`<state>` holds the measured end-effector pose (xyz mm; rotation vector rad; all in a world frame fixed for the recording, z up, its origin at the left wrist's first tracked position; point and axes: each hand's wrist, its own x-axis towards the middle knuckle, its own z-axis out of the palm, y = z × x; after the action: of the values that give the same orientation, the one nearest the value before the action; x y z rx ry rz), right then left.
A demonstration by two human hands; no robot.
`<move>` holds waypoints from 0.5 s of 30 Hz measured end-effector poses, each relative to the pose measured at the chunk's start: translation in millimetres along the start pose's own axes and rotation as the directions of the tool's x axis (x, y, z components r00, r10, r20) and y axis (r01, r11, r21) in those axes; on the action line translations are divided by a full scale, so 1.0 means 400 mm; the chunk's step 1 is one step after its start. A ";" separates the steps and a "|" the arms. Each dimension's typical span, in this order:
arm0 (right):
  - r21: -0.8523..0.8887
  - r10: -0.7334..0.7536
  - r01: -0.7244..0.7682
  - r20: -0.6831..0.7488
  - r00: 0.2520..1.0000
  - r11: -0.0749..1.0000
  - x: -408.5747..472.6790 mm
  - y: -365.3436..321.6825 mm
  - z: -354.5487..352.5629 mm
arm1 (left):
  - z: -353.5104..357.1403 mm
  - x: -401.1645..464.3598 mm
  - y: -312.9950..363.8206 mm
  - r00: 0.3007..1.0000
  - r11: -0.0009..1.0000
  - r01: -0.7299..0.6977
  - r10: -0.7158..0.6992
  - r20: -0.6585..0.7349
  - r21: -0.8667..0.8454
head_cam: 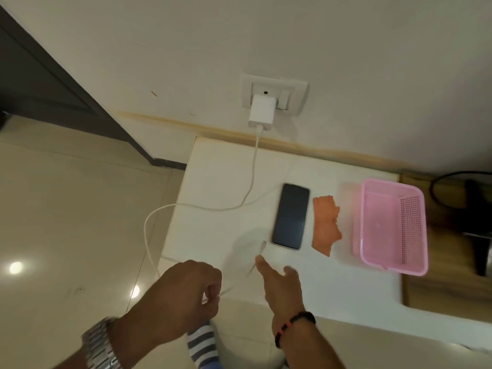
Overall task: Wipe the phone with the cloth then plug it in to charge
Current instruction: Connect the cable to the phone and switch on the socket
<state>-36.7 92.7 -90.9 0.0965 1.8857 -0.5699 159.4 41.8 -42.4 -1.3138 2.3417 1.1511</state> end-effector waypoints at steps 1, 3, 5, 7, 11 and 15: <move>0.167 0.085 -0.101 0.103 0.991 0.981 0.000 0.014 -0.018 | 0.010 0.001 0.009 1.000 1.000 -0.023 0.023 0.008 -0.003; 0.353 0.066 -0.144 0.224 0.972 0.924 -0.003 0.028 -0.051 | 0.028 0.011 0.025 0.997 0.997 -0.073 0.072 0.030 0.007; 0.448 -0.027 -0.082 0.232 0.972 0.890 -0.002 0.020 -0.078 | 0.047 0.032 0.041 0.991 0.993 -0.115 0.115 0.065 0.011; 0.473 -0.116 0.024 0.165 0.979 0.881 0.006 -0.001 -0.098 | 0.056 0.055 0.059 0.981 0.990 -0.142 0.142 0.132 -0.009; 0.371 -0.243 0.229 -0.011 0.970 0.900 0.043 -0.061 -0.130 | 0.049 0.139 0.073 0.960 0.958 -0.079 0.147 0.237 -0.276; 0.317 -0.287 0.329 -0.172 0.942 0.889 0.107 -0.102 -0.158 | 0.049 0.306 0.103 0.984 0.813 0.150 -0.176 0.007 -0.563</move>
<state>-121.1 75.2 -98.1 0.0577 1.9148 -1.1345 52.5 -8.8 -98.1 -1.6920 1.9227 1.8579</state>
